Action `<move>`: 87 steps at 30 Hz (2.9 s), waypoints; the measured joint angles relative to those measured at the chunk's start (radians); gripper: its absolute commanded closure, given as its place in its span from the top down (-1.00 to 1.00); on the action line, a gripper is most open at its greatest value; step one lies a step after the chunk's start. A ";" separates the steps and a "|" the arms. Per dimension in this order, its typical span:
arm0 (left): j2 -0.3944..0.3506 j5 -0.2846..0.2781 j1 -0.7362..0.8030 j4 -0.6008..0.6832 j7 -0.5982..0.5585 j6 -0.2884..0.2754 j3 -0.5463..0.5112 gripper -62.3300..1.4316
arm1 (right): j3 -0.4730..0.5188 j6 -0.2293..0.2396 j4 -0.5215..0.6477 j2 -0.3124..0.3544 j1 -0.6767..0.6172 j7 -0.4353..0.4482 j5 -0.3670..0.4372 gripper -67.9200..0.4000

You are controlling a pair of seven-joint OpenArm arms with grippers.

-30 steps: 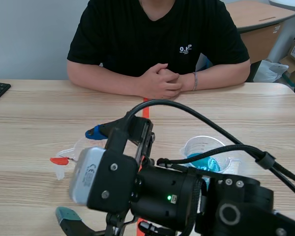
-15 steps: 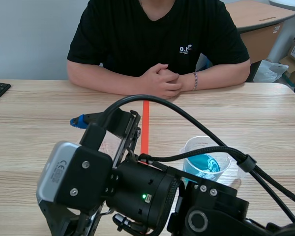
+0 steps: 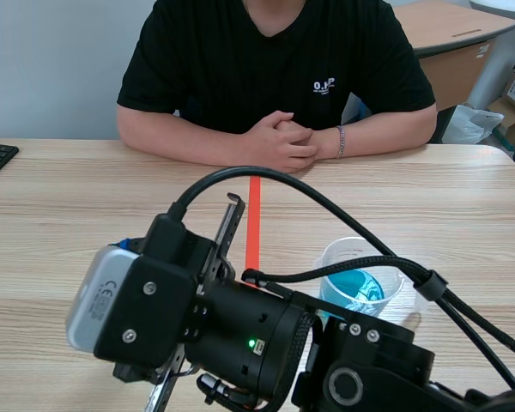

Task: Do the redox reaction experiment.
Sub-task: 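Lift the metal plate out of the left beaker, then move the plate over the blue solution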

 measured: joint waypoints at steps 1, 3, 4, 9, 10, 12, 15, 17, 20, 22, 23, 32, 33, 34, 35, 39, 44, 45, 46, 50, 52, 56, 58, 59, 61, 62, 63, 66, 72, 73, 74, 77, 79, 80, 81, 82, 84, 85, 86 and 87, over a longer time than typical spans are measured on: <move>0.000 0.000 0.000 0.000 0.000 0.000 0.000 1.00 | 0.000 0.000 0.000 0.000 0.000 0.000 0.000 -0.56; 0.000 0.000 0.000 0.000 0.000 0.000 0.000 1.00 | 0.000 0.000 0.000 0.000 0.000 0.000 0.000 -0.64; 0.000 0.000 0.000 0.000 0.000 0.000 0.000 1.00 | 0.000 0.001 0.000 0.000 0.000 0.000 0.000 -0.69; 0.000 0.000 0.000 0.000 0.000 0.000 0.000 1.00 | 0.000 0.018 0.000 0.000 0.000 -0.006 0.000 -0.94; 0.000 0.000 0.000 0.000 0.000 0.000 0.000 1.00 | 0.000 0.018 0.000 0.000 0.000 -0.008 0.000 -0.94; 0.000 0.000 0.000 0.000 0.000 0.000 0.000 1.00 | 0.000 0.017 0.000 0.000 0.000 -0.008 0.000 -0.94; 0.000 0.000 0.000 0.000 0.000 0.000 0.000 1.00 | 0.000 0.016 0.000 0.000 0.000 -0.006 0.000 -0.94; 0.000 0.000 0.000 0.000 0.000 0.000 0.000 1.00 | 0.000 0.016 0.000 0.000 0.000 -0.004 0.002 -0.94; 0.000 0.000 0.000 0.000 0.001 0.000 0.000 1.00 | 0.000 0.017 0.017 0.016 0.000 -0.004 0.056 -0.94; 0.000 0.000 0.000 0.000 0.001 0.000 0.000 1.00 | 0.000 0.017 0.047 0.040 0.000 -0.016 0.100 -0.94; 0.000 0.000 0.000 0.000 0.001 0.000 0.000 1.00 | 0.000 0.017 0.069 0.053 0.000 -0.019 0.122 -0.94; 0.000 0.000 0.000 0.000 0.007 0.000 0.000 1.00 | 0.071 0.018 0.246 0.150 0.000 -0.070 0.269 -0.94; 0.000 0.000 0.000 0.000 0.007 0.000 0.000 1.00 | 0.085 0.018 0.253 0.157 0.000 -0.071 0.283 -0.94; 0.000 0.000 0.000 0.000 0.007 0.000 0.000 1.00 | 0.098 0.020 0.261 0.164 0.000 -0.072 0.294 -0.94; 0.000 0.000 0.000 0.000 0.007 -0.001 0.000 1.00 | 0.107 0.027 0.269 0.169 0.000 -0.077 0.306 -0.94; 0.000 0.000 0.000 0.000 0.007 -0.001 0.000 1.00 | 0.132 0.069 0.312 0.192 0.000 -0.127 0.374 -0.94; 0.000 0.000 0.000 0.000 0.009 -0.001 0.000 1.00 | 0.174 0.071 0.348 0.212 0.000 -0.190 0.482 -0.94; 0.000 0.000 0.000 0.000 0.018 -0.001 0.000 1.00 | 0.183 0.074 0.352 0.214 0.000 -0.212 0.503 -0.94; 0.000 0.000 0.000 0.000 0.026 -0.001 0.000 1.00 | 0.194 0.087 0.357 0.214 0.000 -0.240 0.525 -0.94; 0.000 0.000 0.000 0.000 0.026 -0.001 0.000 1.00 | 0.229 0.130 0.375 0.213 0.000 -0.297 0.588 -0.94; 0.000 0.000 0.000 0.000 0.027 -0.001 0.000 1.00 | 0.247 0.137 0.385 0.213 0.000 -0.314 0.601 -0.94; 0.000 0.000 0.000 0.000 0.026 -0.001 0.000 1.00 | 0.297 0.152 0.424 0.221 -0.001 -0.355 0.624 -0.94; 0.000 0.000 0.000 0.000 0.016 -0.001 0.000 1.00 | 0.317 0.151 0.462 0.247 -0.001 -0.356 0.649 -0.94; 0.000 0.000 0.000 0.000 0.007 -0.001 0.000 1.00 | 0.327 0.152 0.482 0.263 -0.001 -0.357 0.660 -0.94; 0.000 0.000 0.000 0.000 -0.001 -0.001 0.000 1.00 | 0.345 0.152 0.519 0.295 -0.001 -0.364 0.682 -0.94; 0.000 0.000 0.000 0.000 0.000 -0.001 0.000 1.00 | 0.356 0.152 0.534 0.312 -0.001 -0.364 0.700 -0.94; 0.000 0.000 0.000 0.000 0.000 -0.001 0.000 1.00 | 0.367 0.153 0.545 0.328 -0.001 -0.364 0.713 -0.94; 0.000 0.000 0.000 0.000 0.000 -0.001 0.000 1.00 | 0.410 0.158 0.560 0.375 -0.001 -0.364 0.764 -0.94; 0.000 0.000 0.000 0.000 0.000 -0.001 0.000 1.00 | 0.498 0.158 0.560 0.473 -0.023 -0.346 0.840 -0.94; 0.000 0.000 0.000 0.000 0.000 -0.001 0.000 1.00 | 0.517 0.160 0.560 0.488 -0.038 -0.335 0.842 -0.94; 0.000 0.000 0.000 0.000 0.000 -0.001 0.000 1.00 | 0.541 0.167 0.560 0.503 -0.056 -0.330 0.842 -0.94; 0.000 0.000 0.000 0.000 0.000 -0.001 0.000 1.00 | 0.601 0.175 0.560 0.544 -0.125 -0.300 0.843 -0.94; 0.000 0.000 0.000 0.000 0.000 -0.001 0.000 1.00 | 0.642 0.177 0.560 0.567 -0.176 -0.282 0.843 -0.94; 0.000 0.000 0.000 0.000 0.000 -0.001 0.000 1.00 | 0.661 0.177 0.560 0.579 -0.204 -0.270 0.843 -0.94; 0.000 0.000 0.000 0.000 0.000 -0.001 0.000 1.00 | 0.683 0.177 0.560 0.591 -0.232 -0.250 0.843 -0.94; 0.000 0.000 0.000 0.000 0.000 -0.001 0.000 1.00 | 0.706 0.178 0.560 0.600 -0.262 -0.232 0.843 -0.94; 0.000 0.000 0.000 0.000 0.000 -0.001 0.000 1.00 | 0.758 0.179 0.560 0.613 -0.320 -0.205 0.843 -0.94; 0.000 0.000 0.000 0.000 0.000 0.000 0.000 1.00 | 0.787 0.182 0.560 0.615 -0.349 -0.198 0.843 -0.94; 0.000 0.000 0.000 0.000 0.000 -0.001 0.000 1.00 | 0.818 0.185 0.560 0.615 -0.378 -0.192 0.843 -0.94; 0.000 0.000 0.000 0.000 0.000 -0.001 0.000 1.00 | 0.848 0.193 0.560 0.615 -0.407 -0.178 0.843 -0.94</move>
